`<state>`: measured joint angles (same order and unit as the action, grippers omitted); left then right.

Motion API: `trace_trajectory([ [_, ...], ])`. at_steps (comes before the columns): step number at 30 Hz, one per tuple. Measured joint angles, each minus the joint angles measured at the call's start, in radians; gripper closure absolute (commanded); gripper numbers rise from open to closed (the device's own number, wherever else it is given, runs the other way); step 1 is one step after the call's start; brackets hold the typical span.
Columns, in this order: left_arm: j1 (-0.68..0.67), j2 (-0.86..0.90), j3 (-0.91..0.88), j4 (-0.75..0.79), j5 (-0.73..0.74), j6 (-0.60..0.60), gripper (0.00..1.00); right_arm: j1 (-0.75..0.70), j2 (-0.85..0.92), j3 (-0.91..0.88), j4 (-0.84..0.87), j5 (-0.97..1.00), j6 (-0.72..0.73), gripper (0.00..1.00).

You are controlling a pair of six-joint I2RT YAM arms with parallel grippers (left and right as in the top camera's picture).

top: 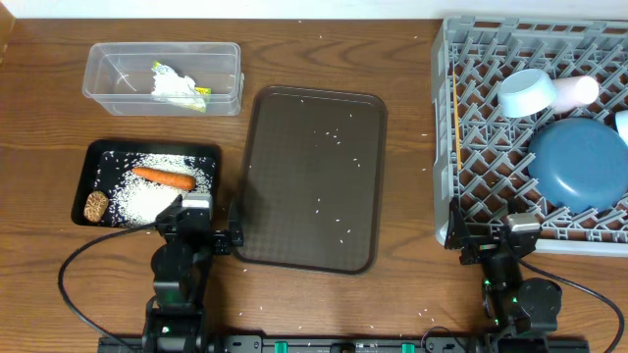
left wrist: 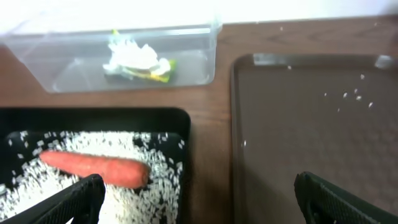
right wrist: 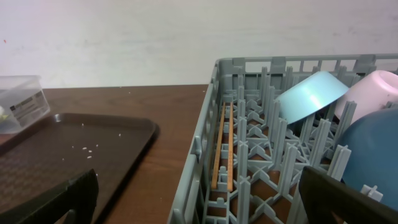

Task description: Sort waste into correct bins and load items into the dishwasher rack

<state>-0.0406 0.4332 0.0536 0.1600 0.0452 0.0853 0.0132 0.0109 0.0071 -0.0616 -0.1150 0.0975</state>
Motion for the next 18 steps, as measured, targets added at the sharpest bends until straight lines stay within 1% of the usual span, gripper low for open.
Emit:
trace_trajectory([
  [4, 0.0, -0.083, -0.027, -0.019, 0.0, 0.002, 0.02, 0.0, 0.0, 0.0, 0.0, 0.0, 0.0, 0.01],
  [11, -0.001, -0.263, -0.046, -0.166, 0.0, 0.003, 0.02, 0.0, 0.0, 0.0, 0.0, 0.0, 0.0, 0.01],
  [15, -0.001, -0.371, -0.039, -0.184, 0.0, 0.005, 0.02, 0.0, 0.0, 0.0, 0.0, 0.0, 0.0, 0.01],
  [18, -0.001, -0.404, -0.037, -0.187, 0.0, 0.005, 0.02, 0.0, 0.0, 0.0, 0.0, 0.0, 0.0, 0.01],
])
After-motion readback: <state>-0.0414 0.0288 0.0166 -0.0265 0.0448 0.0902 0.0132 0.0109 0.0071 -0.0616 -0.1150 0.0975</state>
